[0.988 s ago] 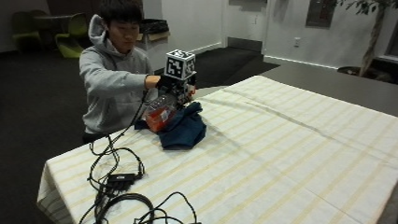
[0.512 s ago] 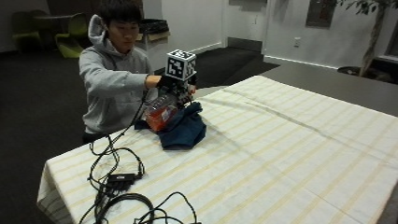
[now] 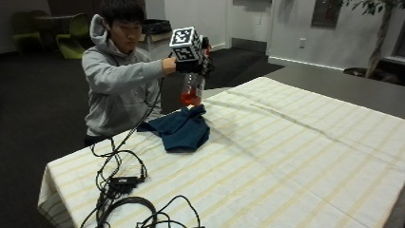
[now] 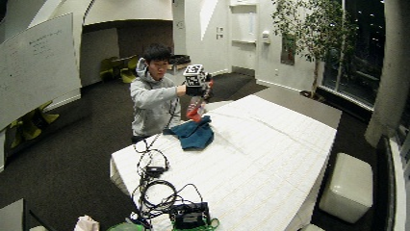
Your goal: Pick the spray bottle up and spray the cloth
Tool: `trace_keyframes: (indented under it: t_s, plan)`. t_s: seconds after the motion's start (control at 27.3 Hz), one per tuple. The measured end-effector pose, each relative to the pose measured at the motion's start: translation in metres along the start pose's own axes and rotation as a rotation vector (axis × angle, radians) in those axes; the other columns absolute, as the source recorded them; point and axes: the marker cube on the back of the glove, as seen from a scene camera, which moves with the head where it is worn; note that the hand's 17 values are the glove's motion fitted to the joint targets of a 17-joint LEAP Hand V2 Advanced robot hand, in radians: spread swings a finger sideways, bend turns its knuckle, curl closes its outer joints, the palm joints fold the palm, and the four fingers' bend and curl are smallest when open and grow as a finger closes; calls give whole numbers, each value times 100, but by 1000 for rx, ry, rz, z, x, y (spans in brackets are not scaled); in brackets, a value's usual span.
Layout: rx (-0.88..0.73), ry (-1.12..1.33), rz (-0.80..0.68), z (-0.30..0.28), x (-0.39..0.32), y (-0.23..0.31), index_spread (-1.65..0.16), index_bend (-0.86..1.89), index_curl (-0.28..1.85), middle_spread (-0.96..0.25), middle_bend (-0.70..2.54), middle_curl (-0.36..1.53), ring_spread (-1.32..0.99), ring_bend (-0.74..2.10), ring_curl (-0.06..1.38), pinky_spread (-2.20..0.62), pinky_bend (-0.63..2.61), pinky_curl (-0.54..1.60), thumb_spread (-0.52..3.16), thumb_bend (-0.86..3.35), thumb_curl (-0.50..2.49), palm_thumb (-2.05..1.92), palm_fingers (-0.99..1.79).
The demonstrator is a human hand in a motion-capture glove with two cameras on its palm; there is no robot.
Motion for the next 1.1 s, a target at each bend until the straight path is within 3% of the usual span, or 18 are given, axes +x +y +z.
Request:
trace_keyframes:
  t_s: [0.37,0.73,1.1]
  plan:
    - [160,-586,-29,55,-33,-43,-22,38,52,-13,55,46,-17,43,42,-28,35,37,12,-4,75,94,137]
    - [169,-616,3,132,-23,-66,-22,38,52,-12,54,46,-17,43,42,-29,35,37,12,-4,75,94,137]
    - [183,-614,76,169,5,-79,-21,38,52,-12,53,46,-17,42,42,-30,37,38,14,-4,75,93,136]
